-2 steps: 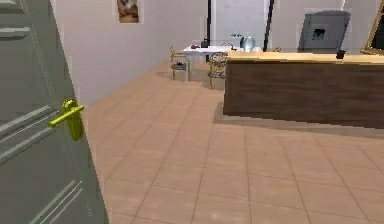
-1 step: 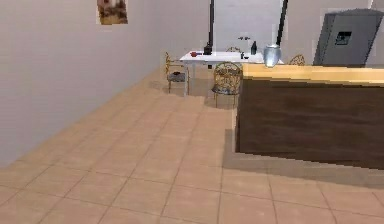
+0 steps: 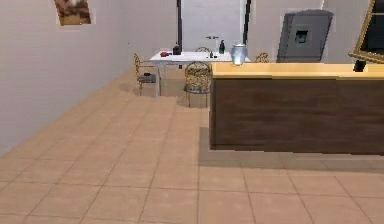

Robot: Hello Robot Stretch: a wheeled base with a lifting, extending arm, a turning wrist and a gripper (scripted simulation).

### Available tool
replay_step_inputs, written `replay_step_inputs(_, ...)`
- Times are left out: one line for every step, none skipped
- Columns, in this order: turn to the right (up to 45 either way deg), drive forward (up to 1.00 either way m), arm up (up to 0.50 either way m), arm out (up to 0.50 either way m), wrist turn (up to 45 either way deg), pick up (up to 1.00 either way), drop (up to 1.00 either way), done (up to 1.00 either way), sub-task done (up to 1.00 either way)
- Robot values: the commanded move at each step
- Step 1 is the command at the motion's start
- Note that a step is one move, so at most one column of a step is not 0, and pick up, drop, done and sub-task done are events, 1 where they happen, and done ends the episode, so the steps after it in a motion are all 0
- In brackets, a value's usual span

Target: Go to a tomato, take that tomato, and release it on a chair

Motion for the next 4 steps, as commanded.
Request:
replay_step_inputs(0.0, 0.2, 0.0, 0.0, 0.0, 0.0, 0.0, 0.0, 0.0)
replay_step_inputs(-12.0, 0.0, 0.0, 0.0, 0.0, 0.0, 0.0, 0.0, 0.0)
replay_step_inputs(0.0, 1.0, 0.0, 0.0, 0.0, 0.0, 0.0, 0.0, 0.0)
replay_step_inputs(-6.0, 0.0, 0.0, 0.0, 0.0, 0.0, 0.0, 0.0, 0.0)
